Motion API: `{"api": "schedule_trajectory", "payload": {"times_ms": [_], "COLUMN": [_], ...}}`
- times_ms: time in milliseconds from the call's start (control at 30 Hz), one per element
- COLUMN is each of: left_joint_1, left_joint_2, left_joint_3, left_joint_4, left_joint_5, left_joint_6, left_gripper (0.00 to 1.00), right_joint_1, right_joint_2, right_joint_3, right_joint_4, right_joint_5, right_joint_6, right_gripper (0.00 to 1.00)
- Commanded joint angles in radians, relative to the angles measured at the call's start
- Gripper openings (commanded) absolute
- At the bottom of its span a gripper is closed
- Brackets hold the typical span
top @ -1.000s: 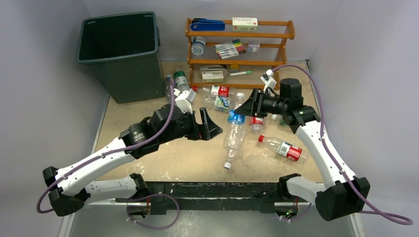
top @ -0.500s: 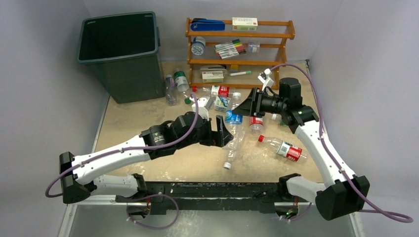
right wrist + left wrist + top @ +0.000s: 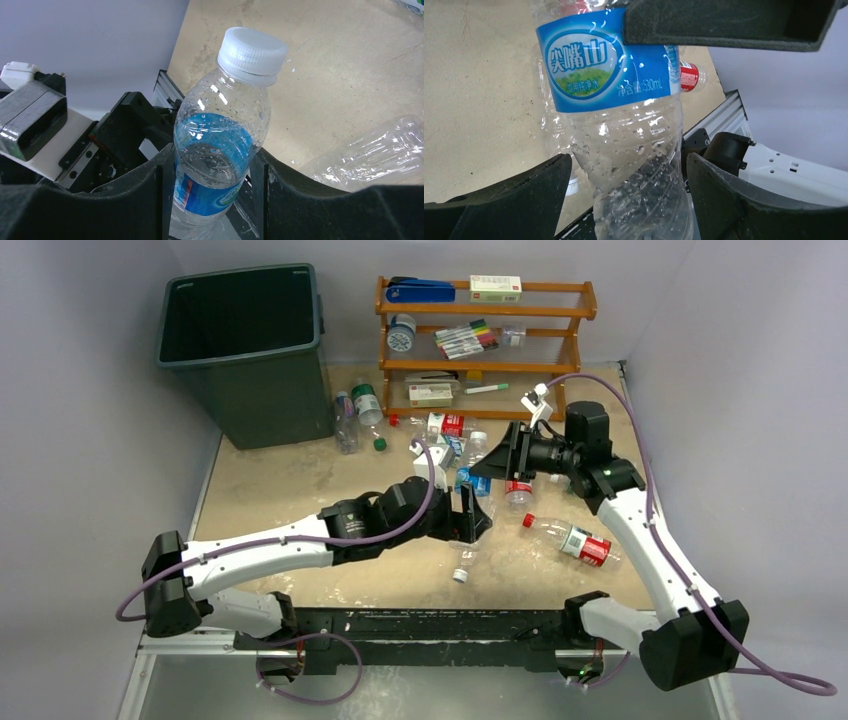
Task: Put the plastic bottles in the bin
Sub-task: Pick up the plastic bottle at the center of the board.
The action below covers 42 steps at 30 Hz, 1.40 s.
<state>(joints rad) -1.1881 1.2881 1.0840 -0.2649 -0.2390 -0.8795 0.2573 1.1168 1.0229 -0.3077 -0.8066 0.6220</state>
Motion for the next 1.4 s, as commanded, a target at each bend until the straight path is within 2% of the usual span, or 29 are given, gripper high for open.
{"api": "schedule_trajectory", "payload": {"times_ms": [0, 167, 333, 467, 667, 833, 1167, 1367], "left_joint_1": [-0.007, -0.007, -0.007, -0.007, -0.006, 0.003, 0.156, 0.245], "left_joint_2": [0.007, 0.017, 0.017, 0.016, 0.009, -0.004, -0.067, -0.085], "left_joint_3": [0.016, 0.026, 0.025, 0.027, 0.026, 0.066, 0.114, 0.194], "left_joint_4": [0.080, 0.076, 0.077, 0.074, 0.071, 0.008, -0.125, -0.209], "left_joint_5": [-0.043, -0.043, -0.043, -0.044, -0.053, -0.091, -0.028, -0.012], "left_joint_6": [-0.005, 0.005, 0.013, 0.019, 0.028, 0.056, 0.087, 0.146], "left_gripper": [0.81, 0.67, 0.63, 0.61, 0.60, 0.61, 0.61, 0.61], "right_joint_1": [0.007, 0.007, 0.007, 0.007, 0.007, 0.006, 0.004, 0.004], "right_joint_2": [-0.036, -0.043, -0.043, -0.046, -0.061, -0.083, -0.228, -0.294], "right_joint_3": [-0.006, -0.032, -0.040, -0.037, -0.042, -0.018, 0.058, 0.004], "right_joint_4": [0.043, 0.066, 0.069, 0.067, 0.067, -0.017, -0.105, -0.128], "right_joint_5": [-0.039, -0.046, -0.049, -0.051, -0.036, -0.047, 0.044, 0.068], "right_joint_6": [0.013, 0.024, 0.022, 0.021, 0.024, 0.003, 0.030, 0.040], "right_gripper": [0.53, 0.53, 0.54, 0.71, 0.88, 1.00, 1.00, 1.00]}}
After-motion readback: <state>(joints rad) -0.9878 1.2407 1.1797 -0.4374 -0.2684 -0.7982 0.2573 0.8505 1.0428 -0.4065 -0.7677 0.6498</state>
